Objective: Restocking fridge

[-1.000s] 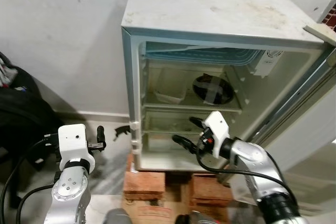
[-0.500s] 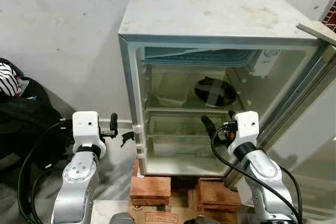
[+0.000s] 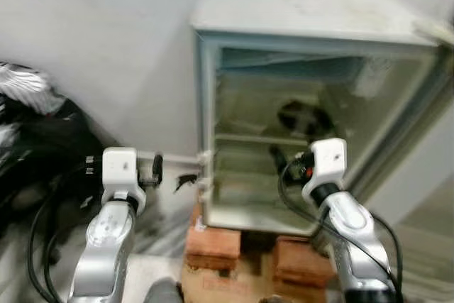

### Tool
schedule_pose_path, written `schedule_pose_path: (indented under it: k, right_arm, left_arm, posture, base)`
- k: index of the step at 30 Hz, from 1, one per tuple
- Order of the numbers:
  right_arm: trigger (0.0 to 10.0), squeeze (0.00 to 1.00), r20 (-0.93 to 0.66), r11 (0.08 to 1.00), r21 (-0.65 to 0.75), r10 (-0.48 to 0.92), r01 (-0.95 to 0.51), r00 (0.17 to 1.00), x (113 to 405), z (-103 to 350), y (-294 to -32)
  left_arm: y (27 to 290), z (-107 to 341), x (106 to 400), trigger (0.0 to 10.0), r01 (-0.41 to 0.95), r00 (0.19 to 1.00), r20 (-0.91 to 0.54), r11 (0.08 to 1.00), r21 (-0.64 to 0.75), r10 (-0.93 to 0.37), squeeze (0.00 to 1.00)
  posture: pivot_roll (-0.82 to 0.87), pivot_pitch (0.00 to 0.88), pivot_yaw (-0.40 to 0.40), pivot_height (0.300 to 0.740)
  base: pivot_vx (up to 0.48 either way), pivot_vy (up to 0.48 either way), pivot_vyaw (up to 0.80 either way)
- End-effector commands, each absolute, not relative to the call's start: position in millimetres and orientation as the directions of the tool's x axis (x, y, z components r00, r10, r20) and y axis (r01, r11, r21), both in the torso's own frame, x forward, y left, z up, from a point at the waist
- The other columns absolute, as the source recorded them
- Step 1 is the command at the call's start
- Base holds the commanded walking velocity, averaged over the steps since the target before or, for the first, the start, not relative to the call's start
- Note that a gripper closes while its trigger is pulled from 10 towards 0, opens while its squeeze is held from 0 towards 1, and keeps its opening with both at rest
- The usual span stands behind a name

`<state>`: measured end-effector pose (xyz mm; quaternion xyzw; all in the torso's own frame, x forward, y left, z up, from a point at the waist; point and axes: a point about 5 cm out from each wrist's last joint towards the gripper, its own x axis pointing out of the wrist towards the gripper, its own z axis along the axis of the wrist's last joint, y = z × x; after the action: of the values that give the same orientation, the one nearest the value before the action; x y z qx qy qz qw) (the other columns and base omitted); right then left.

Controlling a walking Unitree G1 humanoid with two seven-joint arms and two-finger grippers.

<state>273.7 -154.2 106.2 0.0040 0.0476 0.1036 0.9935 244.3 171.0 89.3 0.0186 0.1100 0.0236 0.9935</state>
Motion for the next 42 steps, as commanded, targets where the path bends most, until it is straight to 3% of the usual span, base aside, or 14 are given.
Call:
schedule_pose_path:
  k: [1,5,6,11,19,23,42]
  right_arm:
    - [10.0,0.0,-0.099,0.988,-0.006,0.15,-0.151,0.984,272.5,103.3,-159.8]
    - [10.0,0.0,-0.124,0.986,-0.048,0.15,-0.157,0.981,272.5,101.9,-162.3]
    - [10.0,0.0,-0.114,0.989,0.011,0.151,-0.151,0.982,271.8,103.3,-163.7]
    - [10.0,0.0,-0.138,0.993,0.007,0.114,-0.114,0.984,273.4,101.5,-170.6]
    - [10.0,0.0,-0.109,0.99,0.003,0.142,-0.143,0.984,282.0,105.3,-163.3]
    - [10.0,0.0,-0.1,0.988,0.012,0.155,-0.155,0.983,285.7,107.9,-161.7]
    - [10.0,0.0,-0.093,0.981,0.041,0.194,-0.191,0.977,288.0,106.1,-155.7]
  left_arm:
    - [170.6,89.0,247.1,10.0,-0.035,0.973,-0.226,0.999,0.041,0.044,0.0]
    - [168.1,87.3,248.6,10.0,-0.024,0.972,-0.233,0.999,0.033,0.031,0.0]
    - [166.3,87.4,249.1,10.0,-0.014,0.973,-0.231,0.999,0.033,0.022,0.0]
    - [162.4,89.5,251.2,10.0,0.014,0.977,-0.215,1.0,0.001,-0.014,0.0]
    - [152.9,93.1,256.2,10.0,0.067,0.979,-0.19,0.998,-0.019,-0.07,0.0]
    - [151.0,93.9,256.6,10.0,0.071,0.981,-0.18,0.997,-0.028,-0.075,0.0]
    - [149.7,93.4,254.5,10.0,0.073,0.979,-0.187,0.997,-0.03,-0.077,0.0]
  posture:
    - [0.03,0.0,0.011,0.74]
    - [0.02,0.0,0.014,0.74]
    - [0.02,0.0,0.016,0.74]
    - [0.02,0.0,0.017,0.74]
    - [0.02,0.0,0.015,0.74]
    - [0.02,0.0,0.011,0.74]
    - [0.03,0.0,0.002,0.74]
  base:
    - [-0.277,0.0,0.0]
    - [-0.28,0.0,0.0]
    - [-0.259,0.0,0.0]
    - [0.0,0.0,0.0]
    - [0.0,0.0,-0.77]
    - [0.0,-0.436,-0.71]
    - [0.0,-0.479,0.0]
